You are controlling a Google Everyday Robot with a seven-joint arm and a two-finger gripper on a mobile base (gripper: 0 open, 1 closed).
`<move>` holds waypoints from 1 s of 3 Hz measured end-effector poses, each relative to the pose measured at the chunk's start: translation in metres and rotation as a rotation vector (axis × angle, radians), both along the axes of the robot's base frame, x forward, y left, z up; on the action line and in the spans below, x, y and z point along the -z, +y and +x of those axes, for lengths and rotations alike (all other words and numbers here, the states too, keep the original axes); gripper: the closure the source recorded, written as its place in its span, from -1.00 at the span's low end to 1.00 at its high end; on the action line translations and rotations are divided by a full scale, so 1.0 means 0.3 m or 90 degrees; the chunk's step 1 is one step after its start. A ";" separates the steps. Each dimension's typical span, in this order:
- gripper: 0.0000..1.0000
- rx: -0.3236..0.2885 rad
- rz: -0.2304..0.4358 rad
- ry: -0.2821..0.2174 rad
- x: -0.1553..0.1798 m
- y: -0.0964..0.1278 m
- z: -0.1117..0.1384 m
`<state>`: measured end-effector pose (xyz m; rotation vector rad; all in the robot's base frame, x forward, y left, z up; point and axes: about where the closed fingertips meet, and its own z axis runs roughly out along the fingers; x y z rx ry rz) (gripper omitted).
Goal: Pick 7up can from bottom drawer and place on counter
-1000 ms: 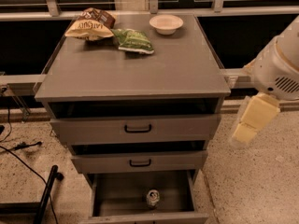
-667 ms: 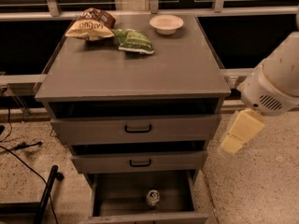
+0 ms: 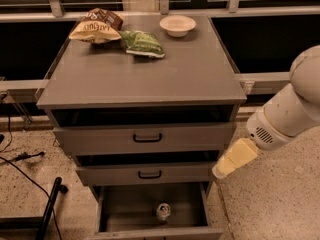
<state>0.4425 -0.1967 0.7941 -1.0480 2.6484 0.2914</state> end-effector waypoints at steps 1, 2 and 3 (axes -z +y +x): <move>-1.00 0.001 0.000 0.000 -0.002 0.000 0.000; -1.00 0.039 0.007 0.040 0.068 0.008 -0.016; -1.00 0.095 0.030 0.082 0.184 0.035 -0.038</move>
Offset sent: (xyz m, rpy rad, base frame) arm -0.0063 -0.0036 -0.0235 -0.0019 0.0932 -0.0943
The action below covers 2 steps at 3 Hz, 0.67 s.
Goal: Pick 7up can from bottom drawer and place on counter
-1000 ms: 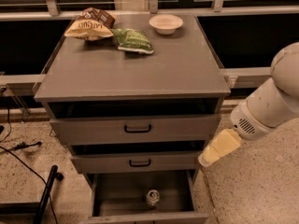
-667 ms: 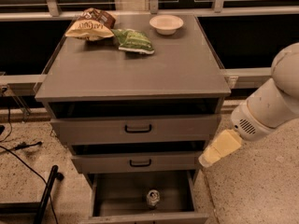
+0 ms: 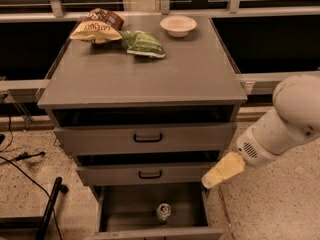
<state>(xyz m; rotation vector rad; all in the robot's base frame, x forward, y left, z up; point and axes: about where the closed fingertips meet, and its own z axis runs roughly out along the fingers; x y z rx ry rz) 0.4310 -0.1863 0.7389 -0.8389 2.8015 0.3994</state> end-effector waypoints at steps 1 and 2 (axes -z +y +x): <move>-1.00 0.082 0.028 0.048 0.224 0.088 -0.014; -1.00 0.135 0.035 0.062 0.362 0.158 -0.014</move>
Offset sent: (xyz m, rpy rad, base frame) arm -0.0030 0.0720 -0.1603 0.0696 0.1253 -0.3181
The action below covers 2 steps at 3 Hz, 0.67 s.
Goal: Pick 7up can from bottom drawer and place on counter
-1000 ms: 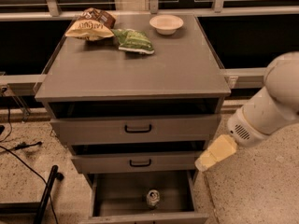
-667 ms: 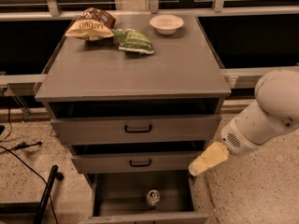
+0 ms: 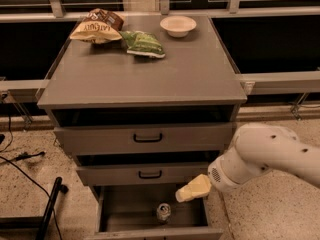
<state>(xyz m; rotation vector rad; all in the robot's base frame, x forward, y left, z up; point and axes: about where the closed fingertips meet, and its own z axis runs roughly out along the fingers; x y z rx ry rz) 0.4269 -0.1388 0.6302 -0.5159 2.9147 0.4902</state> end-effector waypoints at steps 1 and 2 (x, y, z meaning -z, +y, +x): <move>-1.00 0.025 -0.050 0.023 0.193 0.114 0.019; -1.00 0.026 -0.049 0.024 0.193 0.113 0.018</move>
Offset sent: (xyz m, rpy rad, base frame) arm -0.0007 0.0148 -0.0477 -0.0520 0.0275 -0.0265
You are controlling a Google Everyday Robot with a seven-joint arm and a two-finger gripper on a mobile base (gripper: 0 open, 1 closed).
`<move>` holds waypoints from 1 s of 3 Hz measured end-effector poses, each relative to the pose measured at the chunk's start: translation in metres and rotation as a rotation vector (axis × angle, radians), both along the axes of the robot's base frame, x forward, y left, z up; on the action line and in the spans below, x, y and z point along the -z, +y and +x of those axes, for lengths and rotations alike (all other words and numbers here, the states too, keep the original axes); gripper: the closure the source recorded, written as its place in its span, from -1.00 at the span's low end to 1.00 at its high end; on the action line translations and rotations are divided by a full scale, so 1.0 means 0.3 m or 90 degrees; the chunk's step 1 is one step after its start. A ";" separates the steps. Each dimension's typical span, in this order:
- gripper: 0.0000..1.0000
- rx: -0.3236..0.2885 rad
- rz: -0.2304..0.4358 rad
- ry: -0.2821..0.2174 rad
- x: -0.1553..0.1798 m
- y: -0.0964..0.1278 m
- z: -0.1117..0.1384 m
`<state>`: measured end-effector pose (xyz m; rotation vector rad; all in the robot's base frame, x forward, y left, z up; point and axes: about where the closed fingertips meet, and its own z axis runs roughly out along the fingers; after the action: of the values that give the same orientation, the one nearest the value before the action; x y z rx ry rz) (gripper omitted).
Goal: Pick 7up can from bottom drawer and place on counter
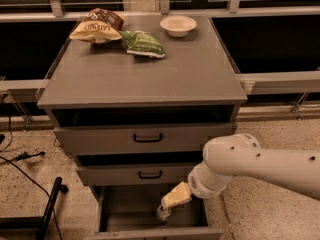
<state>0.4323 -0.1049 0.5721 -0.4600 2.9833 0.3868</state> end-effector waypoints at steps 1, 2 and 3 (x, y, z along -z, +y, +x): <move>-1.00 0.029 -0.008 -0.002 0.038 0.014 0.020; -1.00 0.109 -0.015 -0.010 0.181 0.028 0.096; -1.00 0.166 -0.010 -0.013 0.267 0.033 0.147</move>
Offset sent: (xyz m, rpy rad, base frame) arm 0.0512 0.0117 -0.0902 -0.0273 -0.0337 -0.3121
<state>0.4763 -0.0951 0.4920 -0.0727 2.9745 0.3307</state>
